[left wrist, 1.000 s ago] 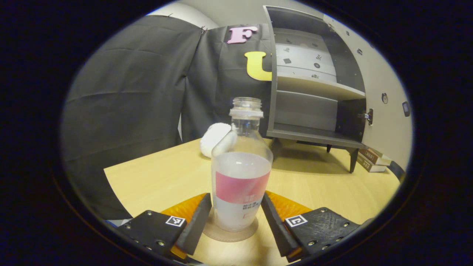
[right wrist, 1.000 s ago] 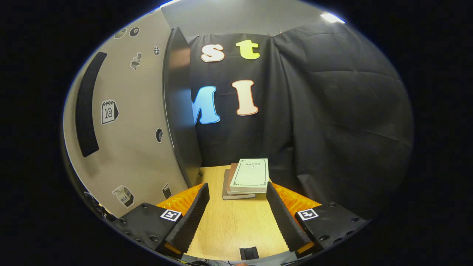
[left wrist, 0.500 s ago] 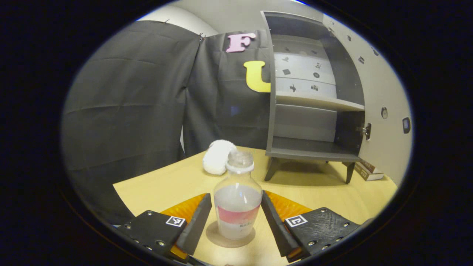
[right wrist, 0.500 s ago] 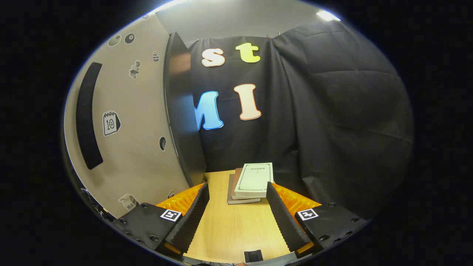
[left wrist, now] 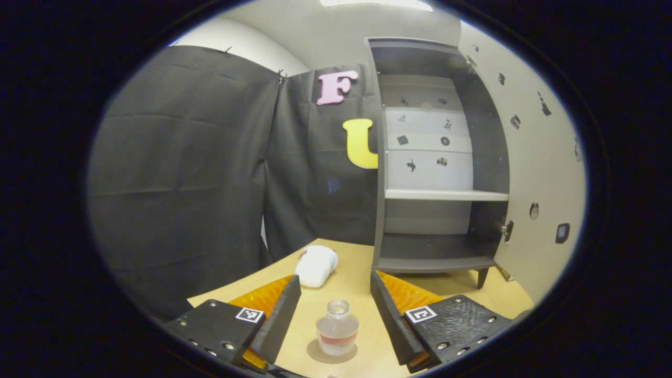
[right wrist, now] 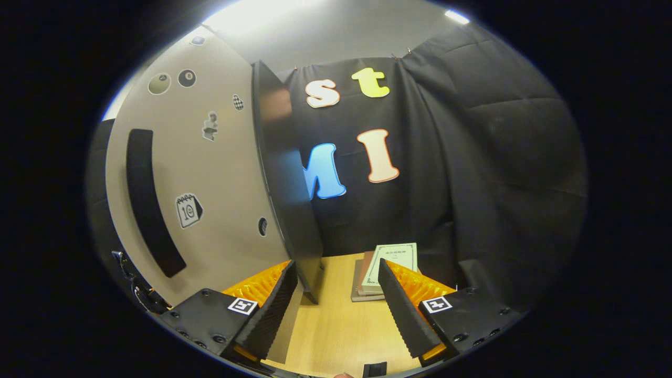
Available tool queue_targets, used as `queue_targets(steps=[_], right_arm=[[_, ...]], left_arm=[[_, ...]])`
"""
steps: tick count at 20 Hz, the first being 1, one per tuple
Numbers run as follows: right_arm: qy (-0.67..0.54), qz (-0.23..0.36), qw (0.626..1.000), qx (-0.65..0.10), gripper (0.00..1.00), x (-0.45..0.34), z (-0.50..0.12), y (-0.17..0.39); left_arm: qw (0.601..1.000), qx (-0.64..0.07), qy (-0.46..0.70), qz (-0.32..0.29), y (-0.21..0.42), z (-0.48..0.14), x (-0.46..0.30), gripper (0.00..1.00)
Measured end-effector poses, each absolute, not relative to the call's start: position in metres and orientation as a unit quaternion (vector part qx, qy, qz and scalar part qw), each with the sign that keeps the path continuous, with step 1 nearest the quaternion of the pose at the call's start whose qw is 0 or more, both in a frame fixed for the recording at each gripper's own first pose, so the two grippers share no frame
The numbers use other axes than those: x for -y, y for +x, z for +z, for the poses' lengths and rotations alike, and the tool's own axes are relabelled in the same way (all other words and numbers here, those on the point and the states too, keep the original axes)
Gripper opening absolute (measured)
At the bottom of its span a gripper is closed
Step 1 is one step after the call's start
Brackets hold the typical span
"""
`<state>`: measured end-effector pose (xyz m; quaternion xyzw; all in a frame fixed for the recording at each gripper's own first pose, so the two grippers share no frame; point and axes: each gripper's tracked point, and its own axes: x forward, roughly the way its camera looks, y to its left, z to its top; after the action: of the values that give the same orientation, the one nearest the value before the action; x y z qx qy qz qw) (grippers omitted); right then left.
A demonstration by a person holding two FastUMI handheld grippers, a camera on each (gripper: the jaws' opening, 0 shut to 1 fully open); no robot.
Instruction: Open the cabinet door with the right hand, grasp the bottle in the cabinet with the left hand and place it on the coaster, then close the cabinet door with the right hand.
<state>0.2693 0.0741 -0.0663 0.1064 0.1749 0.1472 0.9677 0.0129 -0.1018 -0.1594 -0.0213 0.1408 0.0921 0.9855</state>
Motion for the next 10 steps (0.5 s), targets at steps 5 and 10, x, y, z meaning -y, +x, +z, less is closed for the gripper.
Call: queue_targets(steps=[5,10], right_arm=[[0.098,0.203,0.965,-0.136,0.98,-0.109,-0.030,0.267],[0.071,0.220,0.965,-0.122,0.94,-0.139,-0.013,0.262]], left_arm=[[0.991,-0.104,-0.019,0.085,0.015,-0.098,0.090,0.80],[0.993,-0.081,-0.022,0.080,0.026,-0.075,0.060,0.80]])
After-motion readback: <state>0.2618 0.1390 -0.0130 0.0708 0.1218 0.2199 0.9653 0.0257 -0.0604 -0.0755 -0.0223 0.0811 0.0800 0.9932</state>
